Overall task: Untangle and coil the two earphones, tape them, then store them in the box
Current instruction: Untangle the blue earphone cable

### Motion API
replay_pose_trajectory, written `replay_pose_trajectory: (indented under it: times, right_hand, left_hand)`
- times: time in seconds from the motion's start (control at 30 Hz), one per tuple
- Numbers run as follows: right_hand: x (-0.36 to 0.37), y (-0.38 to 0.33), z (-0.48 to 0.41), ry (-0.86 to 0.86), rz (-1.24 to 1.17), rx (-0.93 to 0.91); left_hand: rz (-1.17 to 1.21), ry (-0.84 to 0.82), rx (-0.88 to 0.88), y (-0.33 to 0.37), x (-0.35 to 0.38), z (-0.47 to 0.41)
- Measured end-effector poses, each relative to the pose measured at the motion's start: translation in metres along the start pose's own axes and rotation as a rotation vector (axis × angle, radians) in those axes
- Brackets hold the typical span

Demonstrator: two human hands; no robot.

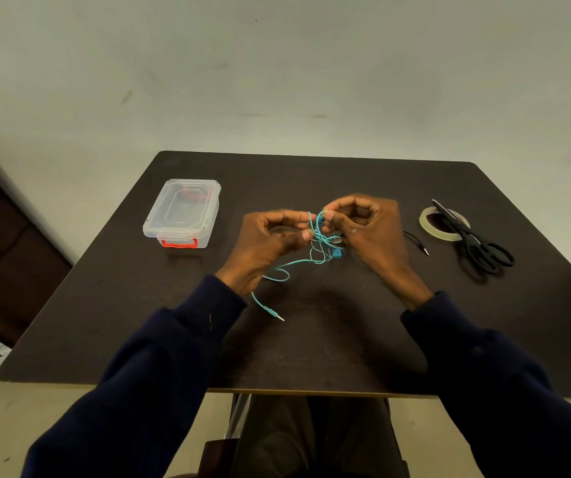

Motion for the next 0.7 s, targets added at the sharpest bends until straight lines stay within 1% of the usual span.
replay_pose_trajectory:
  times: [0.07, 0.17, 0.3, 0.33, 0.47, 0.6, 0.7]
  right_hand:
    - [0.002, -0.003, -0.001, -0.014, -0.008, -0.007]
    - [0.005, -0.007, -0.001, -0.050, 0.012, -0.022]
    - [0.004, 0.001, 0.003, -0.105, -0.012, 0.069]
    - [0.005, 0.002, 0.005, -0.116, 0.019, 0.063]
    - [0.009, -0.003, 0.012, -0.106, 0.224, -0.062]
    - [0.005, -0.009, 0.011, -0.045, 0.316, -0.139]
    - [0.005, -0.012, 0.012, -0.023, 0.360, -0.203]
  left_hand:
    - [-0.074, -0.014, 0.072, 0.004, 0.003, -0.001]
    - [-0.189, 0.017, 0.138, 0.004, 0.004, -0.002]
    - [-0.159, 0.124, 0.121, -0.005, -0.004, -0.003]
    - [-0.162, 0.155, 0.127, -0.006, -0.006, -0.002]
    - [-0.275, 0.225, 0.213, -0.003, -0.004, 0.003]
    - [-0.391, 0.233, 0.309, 0.009, -0.003, 0.009]
    - [-0.578, 0.220, 0.375, 0.016, -0.002, 0.013]
Point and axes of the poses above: each hand's wrist, its own z-axis away from the middle knuckle, its own x-axis out of the palm, y = z × x, the point moved 8 cm from there along -z, towards the middle knuckle, and after that the axes turned 8 degrees about z, right-handed, at the moved point
